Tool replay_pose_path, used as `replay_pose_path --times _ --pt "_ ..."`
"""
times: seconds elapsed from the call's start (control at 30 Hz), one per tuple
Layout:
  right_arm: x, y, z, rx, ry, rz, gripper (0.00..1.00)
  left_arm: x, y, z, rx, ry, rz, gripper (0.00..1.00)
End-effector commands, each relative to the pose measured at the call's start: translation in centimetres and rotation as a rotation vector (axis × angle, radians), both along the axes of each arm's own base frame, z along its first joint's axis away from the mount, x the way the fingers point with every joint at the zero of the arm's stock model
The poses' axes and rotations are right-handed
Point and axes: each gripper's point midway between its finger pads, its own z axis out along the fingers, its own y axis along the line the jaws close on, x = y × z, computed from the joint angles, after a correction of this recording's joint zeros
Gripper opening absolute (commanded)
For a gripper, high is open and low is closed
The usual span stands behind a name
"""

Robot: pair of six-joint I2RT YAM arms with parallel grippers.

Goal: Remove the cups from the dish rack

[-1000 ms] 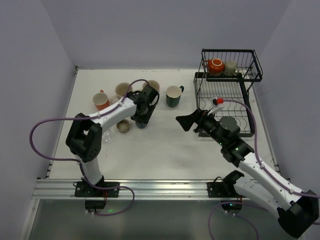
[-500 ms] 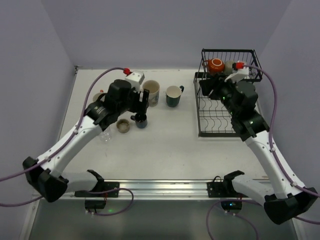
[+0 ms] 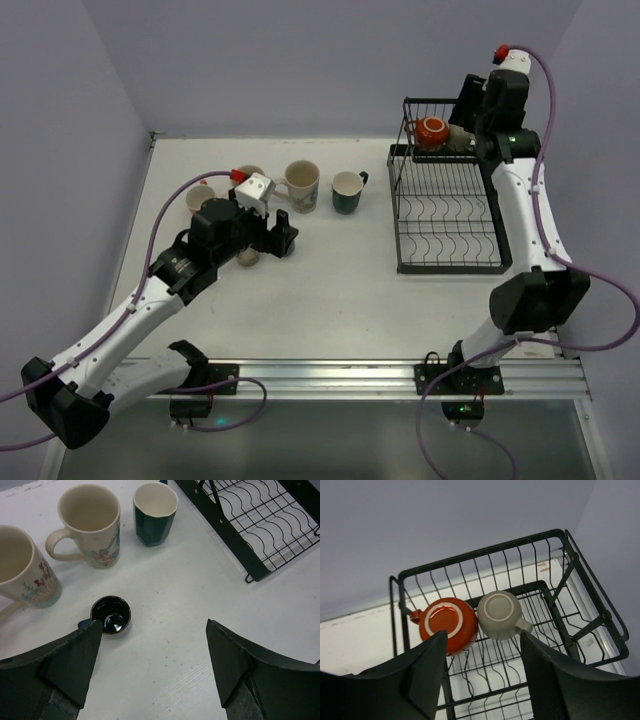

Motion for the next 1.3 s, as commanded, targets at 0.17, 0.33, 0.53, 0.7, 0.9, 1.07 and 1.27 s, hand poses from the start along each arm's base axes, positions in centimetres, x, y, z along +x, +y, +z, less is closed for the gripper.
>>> replay_pose_path --times 0.17,0.33,0.53,0.7,0.9,1.07,1.27 --pt "3.1 -3.2 -3.1 -0.092 0.161 0.049 0.77 0.4 -1.4 0.9 -0.034 -0.048 -0.058 0.89" --pt "4.5 -4.3 -5.8 -0.094 0.229 0.115 0.73 0.8 -1.5 0.1 -0.018 -0.032 -0.051 0.89" --pt "6.0 -3.2 -8.1 -0.095 0.263 0.251 0.76 1.4 -1.6 -1.0 0.007 -0.006 -0.039 0.89" --pt "6.6 -3.4 -9.5 -0.109 0.293 0.266 0.77 1.8 -1.5 -1.7 0.026 0.011 -0.027 0.89" --pt "7.1 -4.1 -11.0 -0.127 0.325 0.257 0.79 2.2 -1.5 -2.2 0.038 0.024 -0.017 0.89" --pt "7.6 -4.7 -12.4 -0.112 0.358 0.254 0.85 2.6 -1.4 -2.3 0.039 0.027 -0.007 0.89" --pt "8.1 -5.0 -12.0 -0.116 0.322 0.233 0.64 2.7 -1.6 -2.3 0.035 0.03 -0.012 0.89"
